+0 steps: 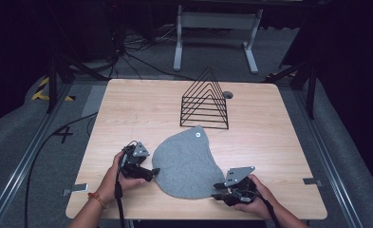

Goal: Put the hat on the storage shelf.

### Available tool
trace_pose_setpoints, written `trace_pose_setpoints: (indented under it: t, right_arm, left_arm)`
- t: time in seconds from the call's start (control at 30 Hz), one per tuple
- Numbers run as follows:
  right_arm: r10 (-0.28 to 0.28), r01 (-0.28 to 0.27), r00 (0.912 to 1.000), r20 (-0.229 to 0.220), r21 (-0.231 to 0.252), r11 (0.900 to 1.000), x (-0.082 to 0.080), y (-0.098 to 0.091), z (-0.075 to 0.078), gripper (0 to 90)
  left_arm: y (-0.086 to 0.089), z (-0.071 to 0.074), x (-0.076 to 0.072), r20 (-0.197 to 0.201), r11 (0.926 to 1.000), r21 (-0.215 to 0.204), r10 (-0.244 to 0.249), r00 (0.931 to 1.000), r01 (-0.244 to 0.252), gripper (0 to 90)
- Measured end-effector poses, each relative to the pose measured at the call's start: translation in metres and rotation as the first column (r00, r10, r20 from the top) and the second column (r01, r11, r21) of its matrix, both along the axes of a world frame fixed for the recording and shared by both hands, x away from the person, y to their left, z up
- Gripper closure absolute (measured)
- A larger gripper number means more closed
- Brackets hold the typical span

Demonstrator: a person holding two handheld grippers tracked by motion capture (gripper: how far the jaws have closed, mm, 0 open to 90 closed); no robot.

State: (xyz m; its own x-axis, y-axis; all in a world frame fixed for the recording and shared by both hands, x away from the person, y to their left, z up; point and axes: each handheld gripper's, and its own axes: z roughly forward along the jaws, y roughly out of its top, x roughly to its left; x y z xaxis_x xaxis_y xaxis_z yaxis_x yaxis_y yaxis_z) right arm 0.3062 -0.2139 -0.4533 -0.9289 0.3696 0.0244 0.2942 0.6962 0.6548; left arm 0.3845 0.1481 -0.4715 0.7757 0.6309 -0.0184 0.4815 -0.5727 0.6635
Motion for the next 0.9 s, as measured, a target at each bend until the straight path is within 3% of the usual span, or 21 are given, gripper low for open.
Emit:
trace_pose_setpoints:
  t: [0.07,0.13,0.2,0.27,0.33,0.5,0.53,0.63,0.77,0.8,0.9]
  right_arm:
    - [-0.003,0.002,0.9999,0.016,0.013,0.9999,0.002,-0.002,0.003,60.4]
    - [-0.035,0.032,0.9953,0.090,0.037,0.9988,0.008,-0.010,0.012,64.3]
    - [-0.086,0.082,0.9848,0.151,0.035,0.9961,0.019,-0.018,0.015,67.1]
    - [-0.138,0.132,0.9785,0.154,0.045,0.9902,0.033,-0.027,0.013,69.3]
    - [-0.151,0.146,0.9809,0.123,0.044,0.9882,0.042,-0.032,0.008,71.1]
    - [-0.062,0.062,0.9929,0.102,0.004,0.9980,0.037,-0.023,0.001,73.3]
    - [-0.028,0.029,0.9947,0.099,-0.012,0.9995,0.034,-0.018,0.000,74.4]
    - [0.009,-0.008,0.9972,0.074,-0.020,0.9998,0.029,-0.012,-0.002,75.8]
    - [0.039,-0.038,0.9969,0.069,-0.024,0.9990,0.021,-0.007,-0.002,75.9]
    - [0.053,-0.051,0.9965,0.064,-0.025,0.9984,0.018,-0.004,-0.002,75.8]
    - [0.087,-0.086,0.9942,0.063,-0.024,0.9960,0.010,0.005,-0.003,74.3]
  left_arm:
    - [-0.001,0.000,0.001,0.011,1.0000,-0.002,-0.006,0.9999,0.006,16.0]
    - [-0.002,-0.001,0.004,0.029,0.9997,-0.005,-0.023,0.9993,0.023,16.0]
    - [-0.004,-0.003,0.005,0.041,0.9994,-0.024,-0.026,0.9988,0.027,16.1]
    - [-0.004,-0.003,0.006,0.038,0.9993,-0.027,-0.024,0.9990,0.025,16.1]
    - [-0.005,-0.003,0.006,0.052,0.9992,-0.017,-0.034,0.9981,0.035,16.1]
    - [-0.010,-0.002,0.008,0.070,0.9993,-0.007,-0.035,0.9969,0.036,16.5]
    - [-0.012,-0.001,0.011,0.038,0.9994,-0.016,-0.030,0.9988,0.030,18.0]
    - [-0.016,-0.001,0.017,0.026,0.9995,-0.015,-0.027,0.9993,0.028,18.0]
    - [-0.025,0.000,0.024,0.041,0.9995,-0.009,-0.031,0.9987,0.031,18.1]
    - [-0.028,0.000,0.026,0.022,0.9995,-0.012,-0.028,0.9994,0.028,18.5]
    - [-0.042,0.002,0.034,0.030,0.9993,0.002,-0.038,0.9988,0.038,19.1]
